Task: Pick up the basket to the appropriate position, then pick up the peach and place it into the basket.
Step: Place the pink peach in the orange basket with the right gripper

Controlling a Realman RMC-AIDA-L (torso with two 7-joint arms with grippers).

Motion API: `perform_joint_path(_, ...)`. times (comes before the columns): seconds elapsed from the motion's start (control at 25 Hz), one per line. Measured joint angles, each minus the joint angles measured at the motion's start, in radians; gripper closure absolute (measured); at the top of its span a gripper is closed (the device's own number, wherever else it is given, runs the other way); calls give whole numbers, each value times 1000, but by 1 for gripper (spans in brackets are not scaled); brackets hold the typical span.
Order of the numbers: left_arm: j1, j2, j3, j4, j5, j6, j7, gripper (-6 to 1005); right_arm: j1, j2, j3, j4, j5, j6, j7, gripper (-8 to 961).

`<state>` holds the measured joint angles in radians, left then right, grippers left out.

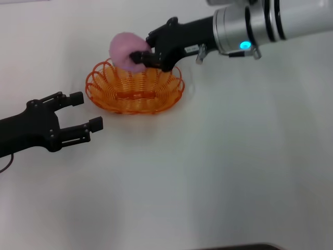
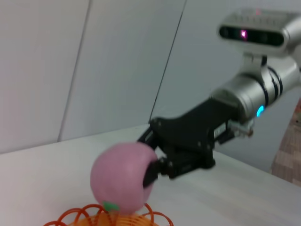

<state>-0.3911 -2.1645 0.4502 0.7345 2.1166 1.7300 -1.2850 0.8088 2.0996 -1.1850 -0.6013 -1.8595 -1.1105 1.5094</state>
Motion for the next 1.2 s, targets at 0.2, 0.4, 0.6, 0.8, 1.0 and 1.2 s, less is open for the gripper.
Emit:
perform_joint_path(0.2,-1,0,-1,-4,-2,-8,1,137,-5,0,-7,89,79,19,-104,698)
perform_joint_path(0.4,-5,1,3,-13,-1,-12,3,137,-9,0,-8,130,109,24,-160,695)
perform_joint_path(0.6,-5,1,4,-17,-1,-14,3,137,-11,0,-8,146,126,27,-185,692)
perform_joint_path(0.8,-4,2,3,-24,-1,-14,4,138,-11,0,-10,147,127,29,-187,688)
perform_joint_path(1.0,-3,2,2,-25,-1,-14,4,138,-10,0,-16,148,127,36,-187,685)
perform_joint_path(1.2,-4,2,6,-26,-1,-14,4,137,-5,2,-16,148,129,42,-183,681)
